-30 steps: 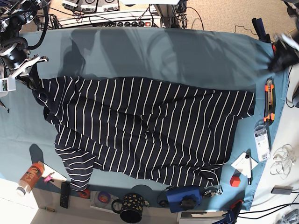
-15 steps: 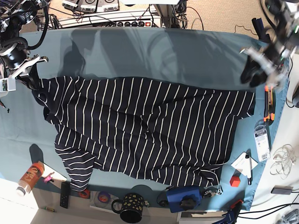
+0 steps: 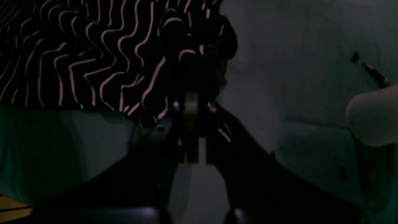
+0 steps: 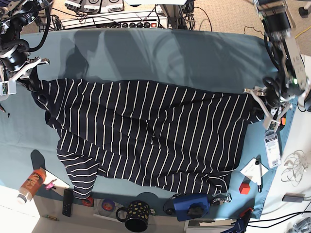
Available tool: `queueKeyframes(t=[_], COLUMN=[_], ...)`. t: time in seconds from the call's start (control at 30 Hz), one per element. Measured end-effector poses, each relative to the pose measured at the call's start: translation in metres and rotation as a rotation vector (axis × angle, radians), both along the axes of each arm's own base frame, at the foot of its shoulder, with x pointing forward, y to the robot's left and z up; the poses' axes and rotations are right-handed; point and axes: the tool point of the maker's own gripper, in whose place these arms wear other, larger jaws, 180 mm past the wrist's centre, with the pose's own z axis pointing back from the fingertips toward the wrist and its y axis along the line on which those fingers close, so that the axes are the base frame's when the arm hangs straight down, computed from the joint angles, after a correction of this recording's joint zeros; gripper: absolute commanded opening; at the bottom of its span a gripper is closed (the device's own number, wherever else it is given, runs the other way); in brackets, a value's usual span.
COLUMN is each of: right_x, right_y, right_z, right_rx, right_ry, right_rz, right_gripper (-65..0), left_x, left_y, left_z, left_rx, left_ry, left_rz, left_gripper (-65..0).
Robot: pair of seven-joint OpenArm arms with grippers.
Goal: Layout the t-shirt on the table in an organized manner, then fold the t-shirt properly
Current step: 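Grasp the opposite shirt edge with the left gripper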
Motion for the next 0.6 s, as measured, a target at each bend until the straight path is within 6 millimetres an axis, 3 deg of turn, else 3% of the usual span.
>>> queueKeyframes(t=[0.17, 0.2, 0.33, 0.47, 0.6], right_x=[0.001, 0.001, 0.005, 0.013, 0.013], right_y=[0.0, 0.0, 0.001, 0.002, 0.002], right_z=[0.001, 0.001, 0.007, 0.021, 0.021], right_rx=[0.001, 0.001, 0.004, 0.011, 0.011], right_ry=[-0.007, -0.007, -0.046, -0.137, -0.138], right_rz=[0.0, 0.0, 0.003, 0.009, 0.009], right_gripper=[-65.0, -65.0, -65.0, -65.0, -65.0], left_x=[0.006, 0.006, 0.004, 0.001, 0.002], left_y=[0.001, 0.001, -0.002, -0.013, -0.018], left_z=[-0.009, -0.009, -0.01, -0.003, 0.019], left_rx=[-0.101, -0.103, -0.122, -0.226, -0.285], left_ry=[0.016, 0.018, 0.032, 0.074, 0.069], left_rz=[-0.006, -0.005, -0.005, 0.044, 0.033], left_gripper=[-43.3, -45.5, -65.0, -65.0, -65.0])
